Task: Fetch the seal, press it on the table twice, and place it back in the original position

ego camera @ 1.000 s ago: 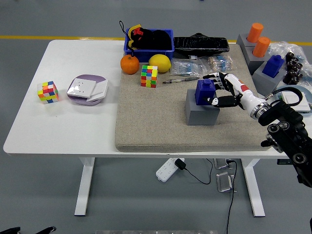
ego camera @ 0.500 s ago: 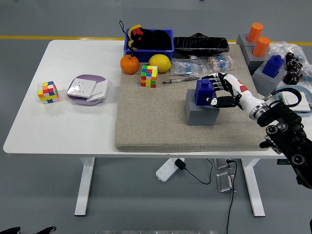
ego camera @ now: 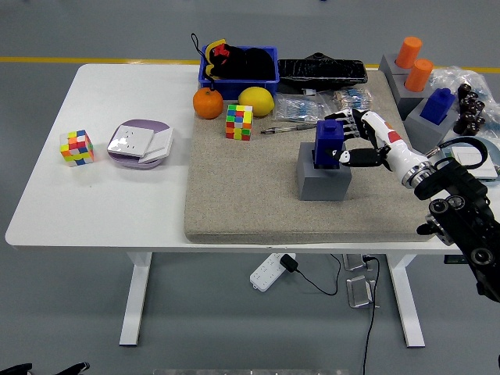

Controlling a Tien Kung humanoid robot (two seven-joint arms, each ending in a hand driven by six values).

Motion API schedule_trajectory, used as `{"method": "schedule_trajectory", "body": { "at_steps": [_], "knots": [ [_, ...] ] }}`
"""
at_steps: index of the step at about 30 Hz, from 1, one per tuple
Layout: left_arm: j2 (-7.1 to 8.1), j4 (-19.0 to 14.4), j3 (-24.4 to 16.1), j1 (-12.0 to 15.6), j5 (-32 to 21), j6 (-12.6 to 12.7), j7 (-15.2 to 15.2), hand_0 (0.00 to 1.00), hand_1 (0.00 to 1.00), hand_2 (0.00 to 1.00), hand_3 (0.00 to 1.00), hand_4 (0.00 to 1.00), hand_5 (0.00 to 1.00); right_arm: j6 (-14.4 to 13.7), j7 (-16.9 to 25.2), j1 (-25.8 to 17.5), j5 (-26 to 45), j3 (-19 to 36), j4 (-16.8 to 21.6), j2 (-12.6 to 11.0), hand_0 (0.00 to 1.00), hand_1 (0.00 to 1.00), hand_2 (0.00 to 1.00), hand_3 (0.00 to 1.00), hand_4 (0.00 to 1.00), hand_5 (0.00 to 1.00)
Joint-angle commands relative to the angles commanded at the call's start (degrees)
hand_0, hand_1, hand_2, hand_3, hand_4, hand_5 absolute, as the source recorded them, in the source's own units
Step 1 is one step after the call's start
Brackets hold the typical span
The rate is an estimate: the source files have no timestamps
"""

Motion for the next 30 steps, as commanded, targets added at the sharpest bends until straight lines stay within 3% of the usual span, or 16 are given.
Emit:
{"method": "schedule_trajectory", "body": {
  "at_steps": [13,30],
  "knots": [
    [-0.04,0.07,0.08,0.48,-0.29,-0.02,-0.03,0.813,0.785,0.763,0.801,0.679,0.42,-0.4,-0.05,-2.1,-1.23,5.3,4.58,-2.83,0.616,0.458,0.446,0.461,0.706,0.002],
    [-0.22,0.11,0.94,0.36,-1.83,-0.06,-0.46,0.813,0.785,0.763,0.801,0.68,0.421,-0.75,-0.09,-7.03,-2.45,11.13,4.47,-7.08,0.613,0.455,0.444,0.455,0.705,0.002]
  ]
}}
